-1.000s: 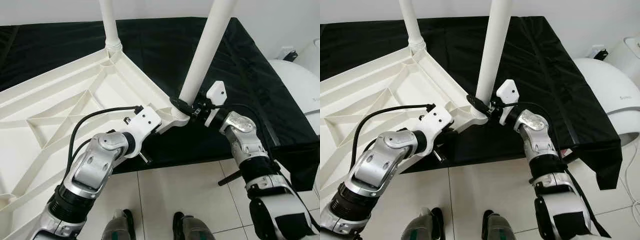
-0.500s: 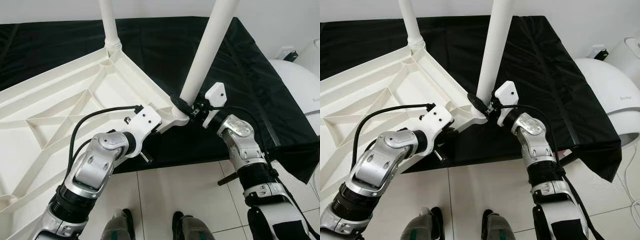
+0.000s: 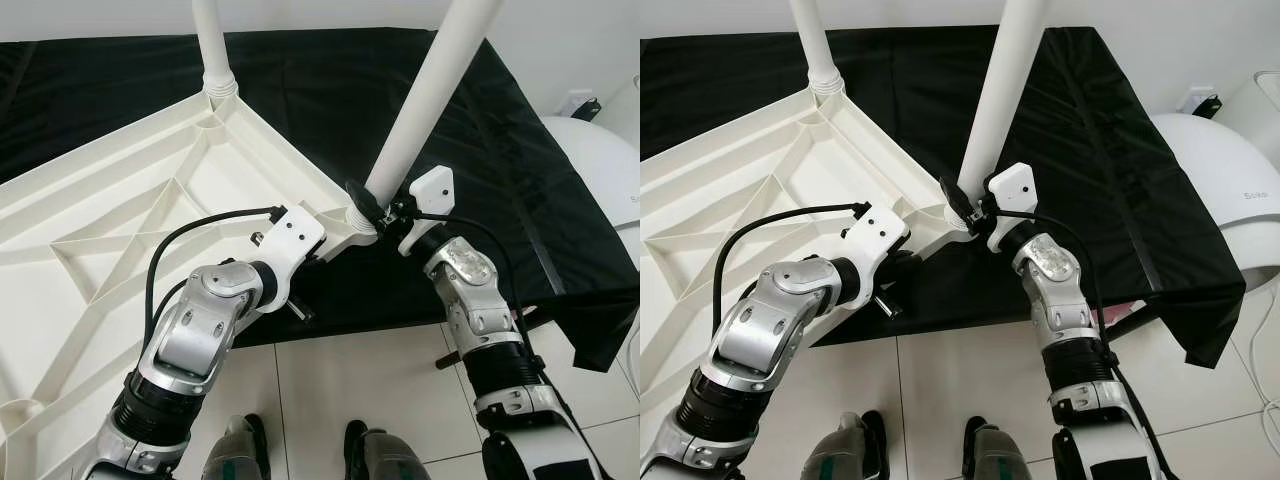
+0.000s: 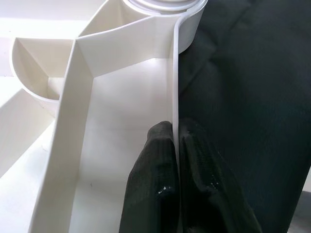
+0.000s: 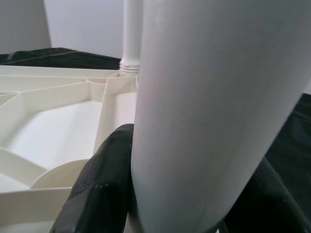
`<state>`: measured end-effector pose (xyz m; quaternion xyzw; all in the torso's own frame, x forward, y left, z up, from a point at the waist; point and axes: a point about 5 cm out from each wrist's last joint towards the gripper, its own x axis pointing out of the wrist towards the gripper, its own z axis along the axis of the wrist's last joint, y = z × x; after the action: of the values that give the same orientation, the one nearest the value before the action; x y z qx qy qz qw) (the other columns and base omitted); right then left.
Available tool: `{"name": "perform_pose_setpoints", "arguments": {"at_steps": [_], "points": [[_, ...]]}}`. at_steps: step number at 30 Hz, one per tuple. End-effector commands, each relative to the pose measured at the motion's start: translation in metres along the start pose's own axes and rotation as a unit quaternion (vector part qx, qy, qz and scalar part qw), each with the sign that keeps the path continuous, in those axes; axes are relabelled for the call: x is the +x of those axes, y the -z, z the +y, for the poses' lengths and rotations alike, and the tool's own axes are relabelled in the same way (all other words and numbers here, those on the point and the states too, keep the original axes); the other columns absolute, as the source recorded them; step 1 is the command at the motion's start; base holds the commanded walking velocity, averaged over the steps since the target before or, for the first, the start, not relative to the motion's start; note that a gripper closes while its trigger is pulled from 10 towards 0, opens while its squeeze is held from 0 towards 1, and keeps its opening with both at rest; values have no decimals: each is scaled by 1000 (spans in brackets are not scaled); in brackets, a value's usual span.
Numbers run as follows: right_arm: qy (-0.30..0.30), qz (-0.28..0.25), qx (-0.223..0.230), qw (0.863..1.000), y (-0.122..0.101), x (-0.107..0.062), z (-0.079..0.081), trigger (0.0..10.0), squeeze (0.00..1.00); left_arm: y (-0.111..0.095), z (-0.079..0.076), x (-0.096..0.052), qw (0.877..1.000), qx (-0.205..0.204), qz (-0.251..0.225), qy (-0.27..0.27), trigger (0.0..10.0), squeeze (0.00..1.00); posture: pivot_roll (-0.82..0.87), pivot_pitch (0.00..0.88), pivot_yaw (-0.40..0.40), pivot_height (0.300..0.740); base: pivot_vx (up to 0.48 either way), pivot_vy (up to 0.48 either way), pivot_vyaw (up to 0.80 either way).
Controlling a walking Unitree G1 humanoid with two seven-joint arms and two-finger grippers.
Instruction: Building children table
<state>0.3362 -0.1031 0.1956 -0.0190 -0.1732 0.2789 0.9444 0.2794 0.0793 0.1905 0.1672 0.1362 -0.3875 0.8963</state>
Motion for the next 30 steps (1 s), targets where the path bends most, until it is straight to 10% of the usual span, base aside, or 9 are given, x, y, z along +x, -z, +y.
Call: {"name": "perform_pose_setpoints", "arguments": {"at_steps": [1, 30], "points": [[-12, 66, 34, 997, 29, -7, 20, 10000, 0, -16, -5, 3, 998, 6, -41, -54, 10000, 0, -82, 239, -41, 740, 0, 0, 0], [26, 87, 31, 995, 21, 23, 36, 10000, 0, -23, -5, 8, 995, -15, -55, -76, 10000, 0, -75, 217, -51, 740, 0, 0, 0]]}}
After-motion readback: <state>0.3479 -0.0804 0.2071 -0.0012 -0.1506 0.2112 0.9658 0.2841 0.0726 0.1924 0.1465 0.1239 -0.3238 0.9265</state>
